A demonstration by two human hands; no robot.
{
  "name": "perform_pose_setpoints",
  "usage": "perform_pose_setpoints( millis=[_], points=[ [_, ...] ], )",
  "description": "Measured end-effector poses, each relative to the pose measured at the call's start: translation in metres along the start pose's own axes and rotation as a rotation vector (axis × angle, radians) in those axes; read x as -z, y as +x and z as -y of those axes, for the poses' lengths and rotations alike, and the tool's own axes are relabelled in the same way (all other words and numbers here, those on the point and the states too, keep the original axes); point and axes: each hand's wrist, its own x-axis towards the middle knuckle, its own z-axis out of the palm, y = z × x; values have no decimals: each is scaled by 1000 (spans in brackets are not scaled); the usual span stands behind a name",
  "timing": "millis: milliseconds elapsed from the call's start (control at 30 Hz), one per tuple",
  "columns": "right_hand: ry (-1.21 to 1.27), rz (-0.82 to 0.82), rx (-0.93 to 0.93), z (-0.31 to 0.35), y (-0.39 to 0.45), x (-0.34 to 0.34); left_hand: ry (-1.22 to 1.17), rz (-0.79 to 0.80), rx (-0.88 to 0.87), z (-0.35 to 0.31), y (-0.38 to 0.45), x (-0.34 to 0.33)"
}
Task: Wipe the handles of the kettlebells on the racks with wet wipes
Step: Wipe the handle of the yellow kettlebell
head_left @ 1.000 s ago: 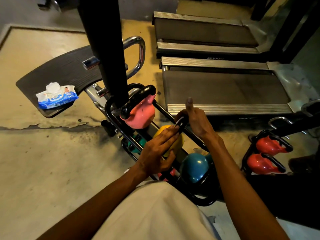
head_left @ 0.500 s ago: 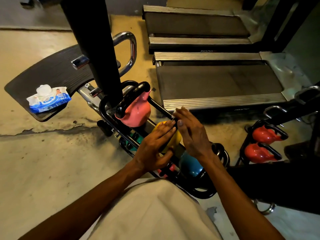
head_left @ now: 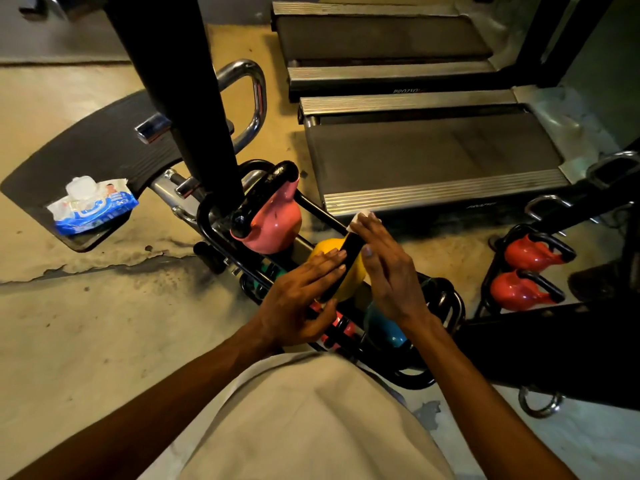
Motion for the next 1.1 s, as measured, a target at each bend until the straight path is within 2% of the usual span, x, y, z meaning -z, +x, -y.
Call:
perform_pose_setpoints(
  millis=[100,167,233,333,400,700,900,1033,1100],
  points=[
    [-61,101,103,1,-6,5,-12,6,-1,2,-1,0],
    [19,71,44,0,-8,7,-22,-1,-6,3,-3,-1],
    [282,-30,-184,5,-3,2,-31,-15,0,3,-2,-2],
    [950,-167,-541,23,8,-12,-38,-36,-4,6,2,-2],
    [1094,-205,-631,30,7,-14,-37,-33,-14,8,2,-1],
    [1257,-226,-869,33,22,3,-56,-30,-66,16,2,-2],
    [1410,-215,-930,22,17,11,-46,-10,-70,20,2,0],
    [1259,-13,-972,23,22,10,-42,-33,-67,20,0,-3],
    [1257,1,-1000,20,22,17,-41,-56,-50,18,0,-4]
  ],
)
